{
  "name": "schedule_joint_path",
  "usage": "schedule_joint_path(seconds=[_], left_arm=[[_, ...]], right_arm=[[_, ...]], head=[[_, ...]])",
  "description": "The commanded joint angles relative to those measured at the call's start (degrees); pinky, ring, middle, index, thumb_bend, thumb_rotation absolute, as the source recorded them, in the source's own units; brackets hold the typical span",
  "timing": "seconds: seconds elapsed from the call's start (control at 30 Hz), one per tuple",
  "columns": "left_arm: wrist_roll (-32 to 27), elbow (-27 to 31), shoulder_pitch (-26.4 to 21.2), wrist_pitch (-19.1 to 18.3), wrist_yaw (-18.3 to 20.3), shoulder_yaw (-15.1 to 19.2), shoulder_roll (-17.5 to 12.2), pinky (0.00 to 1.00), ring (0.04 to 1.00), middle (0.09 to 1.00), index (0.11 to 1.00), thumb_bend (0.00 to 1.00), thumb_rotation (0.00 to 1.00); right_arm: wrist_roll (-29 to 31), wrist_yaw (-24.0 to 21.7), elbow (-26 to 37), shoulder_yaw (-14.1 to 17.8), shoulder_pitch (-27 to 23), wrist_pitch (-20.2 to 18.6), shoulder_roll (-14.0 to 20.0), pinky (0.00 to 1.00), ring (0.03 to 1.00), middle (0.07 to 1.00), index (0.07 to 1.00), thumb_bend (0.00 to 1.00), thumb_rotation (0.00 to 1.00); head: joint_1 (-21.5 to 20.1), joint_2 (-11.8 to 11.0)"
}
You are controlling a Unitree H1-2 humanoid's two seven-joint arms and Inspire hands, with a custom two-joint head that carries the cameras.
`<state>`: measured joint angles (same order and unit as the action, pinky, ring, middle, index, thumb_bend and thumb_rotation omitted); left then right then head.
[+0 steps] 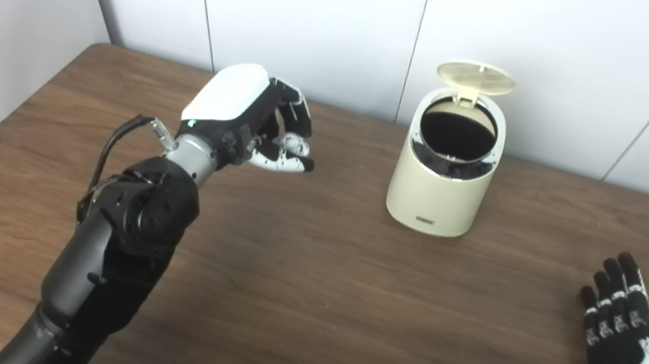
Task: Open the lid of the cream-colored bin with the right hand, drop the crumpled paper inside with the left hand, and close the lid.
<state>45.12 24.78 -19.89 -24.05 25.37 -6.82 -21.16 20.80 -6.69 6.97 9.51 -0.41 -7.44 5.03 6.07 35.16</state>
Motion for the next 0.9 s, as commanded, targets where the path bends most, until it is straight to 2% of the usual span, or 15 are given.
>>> schedule_joint_path(seconds=[0.0,0.47,0.67,0.87], left_arm=[[0.6,0.3,-3.1,1.0,-1.5,-0.3,0.0,0.43,0.410,0.510,0.475,0.50,0.00],[0.6,-1.7,-7.9,1.2,-1.7,-3.3,4.2,0.38,0.400,0.497,0.476,0.48,0.00],[-0.5,-3.1,-8.9,3.7,-2.4,-4.0,4.3,0.38,0.393,0.488,0.482,0.48,0.00],[-0.3,-3.9,-9.6,3.7,-2.0,-4.3,4.5,0.39,0.389,0.479,0.491,0.48,0.00]], right_arm=[[-0.3,-0.4,-0.3,-0.2,0.2,1.3,0.0,1.00,0.997,0.963,0.946,0.54,1.00],[-1.8,0.3,-0.2,-1.9,1.6,3.0,-1.3,1.00,1.000,0.961,0.935,0.52,1.00],[-2.6,0.4,-0.1,-2.3,1.8,3.5,-1.8,1.00,1.000,0.970,0.936,0.53,1.00],[-3.6,0.9,0.8,-2.7,1.7,3.5,-2.4,1.00,1.000,0.961,0.935,0.54,1.00]], head=[[-0.8,-0.2],[-6.6,-1.5],[-8.2,-1.6],[-9.0,-1.7]])
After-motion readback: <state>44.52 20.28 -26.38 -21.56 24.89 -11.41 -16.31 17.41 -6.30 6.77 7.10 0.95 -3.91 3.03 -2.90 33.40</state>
